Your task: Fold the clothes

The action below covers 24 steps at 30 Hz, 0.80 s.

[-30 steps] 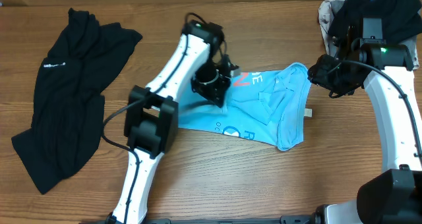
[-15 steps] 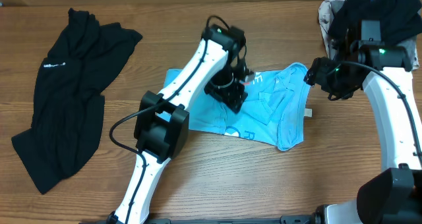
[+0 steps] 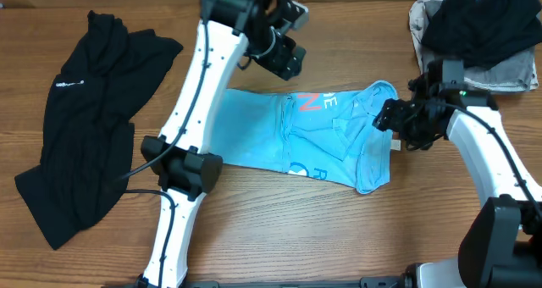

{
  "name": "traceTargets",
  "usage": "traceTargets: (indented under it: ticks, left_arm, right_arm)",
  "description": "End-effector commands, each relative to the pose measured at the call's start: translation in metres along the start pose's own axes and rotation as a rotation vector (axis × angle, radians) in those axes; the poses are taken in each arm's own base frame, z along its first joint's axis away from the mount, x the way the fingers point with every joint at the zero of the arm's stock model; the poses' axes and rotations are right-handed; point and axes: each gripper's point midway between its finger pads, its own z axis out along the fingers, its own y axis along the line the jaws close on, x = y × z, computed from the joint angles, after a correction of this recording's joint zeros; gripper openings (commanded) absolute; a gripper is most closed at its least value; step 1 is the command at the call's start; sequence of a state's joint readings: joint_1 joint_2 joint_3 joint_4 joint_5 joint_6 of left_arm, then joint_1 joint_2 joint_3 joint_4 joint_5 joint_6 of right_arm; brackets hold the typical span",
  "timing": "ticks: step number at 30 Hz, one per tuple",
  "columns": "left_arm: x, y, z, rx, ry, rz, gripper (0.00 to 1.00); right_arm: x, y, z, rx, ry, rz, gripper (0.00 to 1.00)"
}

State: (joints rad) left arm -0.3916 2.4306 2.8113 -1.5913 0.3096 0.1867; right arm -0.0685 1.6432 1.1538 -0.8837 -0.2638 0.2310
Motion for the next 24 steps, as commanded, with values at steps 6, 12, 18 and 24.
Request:
traceTargets:
  ticks: [6,12,18,24]
  left_arm:
    - [0.009,0.043,-0.027,-0.102,-0.011,-0.082,0.85]
    - [0.027,0.083,-0.038,-0.197,0.026,-0.149,0.85]
    - [0.039,0.107,-0.048,-0.218,0.035,-0.204,0.82]
    - [0.043,0.118,-0.052,-0.227,0.030,-0.229,0.81]
  right_arm:
    - [0.011,-0.010,0.034,-0.025,-0.019,-0.008,0.86]
    - [0.007,-0.014,0.052,-0.036,-0.052,-0.019,0.88]
    - [0.013,-0.023,0.082,-0.030,0.007,-0.001,0.94]
    - [0.022,0.004,0.094,-0.216,0.071,-0.057,1.00]
